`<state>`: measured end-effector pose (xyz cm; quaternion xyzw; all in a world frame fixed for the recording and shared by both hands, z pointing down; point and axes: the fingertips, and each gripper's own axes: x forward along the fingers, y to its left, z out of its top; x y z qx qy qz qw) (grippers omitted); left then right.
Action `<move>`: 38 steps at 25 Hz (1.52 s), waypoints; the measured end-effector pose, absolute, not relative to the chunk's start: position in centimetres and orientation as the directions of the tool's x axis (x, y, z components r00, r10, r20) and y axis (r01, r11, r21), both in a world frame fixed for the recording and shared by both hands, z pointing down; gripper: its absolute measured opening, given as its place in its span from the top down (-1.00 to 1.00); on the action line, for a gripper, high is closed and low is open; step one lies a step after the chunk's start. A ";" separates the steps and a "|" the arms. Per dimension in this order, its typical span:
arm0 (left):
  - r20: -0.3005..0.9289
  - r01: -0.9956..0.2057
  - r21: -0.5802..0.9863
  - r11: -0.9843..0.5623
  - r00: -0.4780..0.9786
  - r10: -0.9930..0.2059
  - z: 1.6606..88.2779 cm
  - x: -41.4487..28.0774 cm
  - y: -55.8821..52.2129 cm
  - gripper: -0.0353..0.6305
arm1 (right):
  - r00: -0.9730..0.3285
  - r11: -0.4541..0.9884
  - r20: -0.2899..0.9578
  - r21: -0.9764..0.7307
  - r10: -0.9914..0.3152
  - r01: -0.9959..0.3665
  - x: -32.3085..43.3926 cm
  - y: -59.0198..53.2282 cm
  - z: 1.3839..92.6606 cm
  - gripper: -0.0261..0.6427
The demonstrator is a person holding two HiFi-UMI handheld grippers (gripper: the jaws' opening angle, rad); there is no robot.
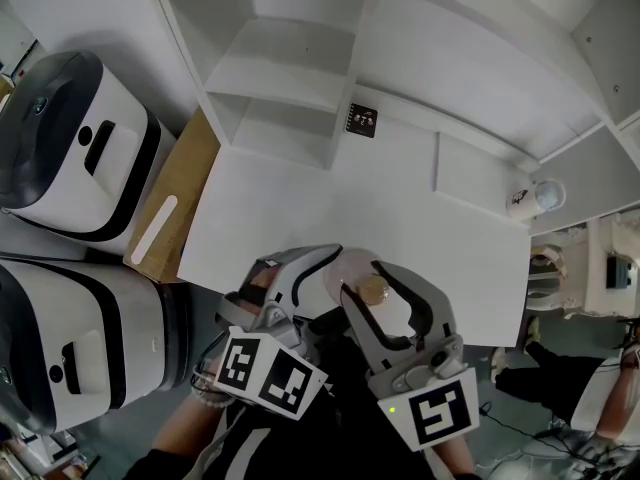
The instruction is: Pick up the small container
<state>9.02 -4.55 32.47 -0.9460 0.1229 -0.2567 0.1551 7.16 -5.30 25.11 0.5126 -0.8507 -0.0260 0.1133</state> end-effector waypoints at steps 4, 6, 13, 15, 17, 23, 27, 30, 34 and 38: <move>0.449 -0.151 -0.347 -0.926 0.840 -0.305 32.6 9.1 -4.5 -0.19 | -0.448 0.475 0.174 0.163 -0.877 -0.865 7.2 -5.3 25.3 0.48; 0.451 -0.149 -0.347 -0.926 0.839 -0.304 32.7 9.1 -4.5 -0.19 | -0.448 0.475 0.176 0.164 -0.877 -0.865 7.2 -5.3 25.4 0.48; 0.455 -0.139 -0.339 -0.931 0.842 -0.291 32.9 9.2 -4.3 -0.19 | -0.448 0.476 0.183 0.159 -0.875 -0.865 7.2 -5.2 25.6 0.48; 0.454 -0.136 -0.336 -0.932 0.843 -0.287 32.9 9.1 -4.2 -0.19 | -0.447 0.476 0.188 0.157 -0.874 -0.865 7.1 -5.1 25.7 0.48; 0.453 -0.136 -0.330 -0.934 0.845 -0.283 33.0 9.1 -4.2 -0.19 | -0.448 0.478 0.192 0.161 -0.873 -0.863 7.1 -5.2 25.7 0.48; 0.453 -0.134 -0.322 -0.937 0.847 -0.277 32.9 8.9 -4.3 -0.19 | -0.452 0.482 0.193 0.162 -0.871 -0.861 6.8 -5.4 25.7 0.48; 0.453 -0.130 -0.338 -0.932 0.846 -0.282 32.7 8.9 -4.5 -0.19 | -0.448 0.477 0.188 0.158 -0.874 -0.865 6.9 -5.5 25.5 0.48; 0.449 -0.126 -0.345 -0.930 0.848 -0.281 32.5 8.9 -4.5 -0.19 | -0.443 0.471 0.179 0.163 -0.878 -0.867 6.9 -5.5 25.3 0.48; 0.446 -0.120 -0.344 -0.931 0.852 -0.274 32.4 9.0 -4.5 -0.19 | -0.441 0.469 0.179 0.164 -0.879 -0.868 6.9 -5.5 25.2 0.48; 0.448 -0.111 -0.343 -0.933 0.854 -0.266 32.4 9.0 -4.5 -0.19 | -0.435 0.464 0.184 0.167 -0.882 -0.870 6.9 -5.5 25.2 0.48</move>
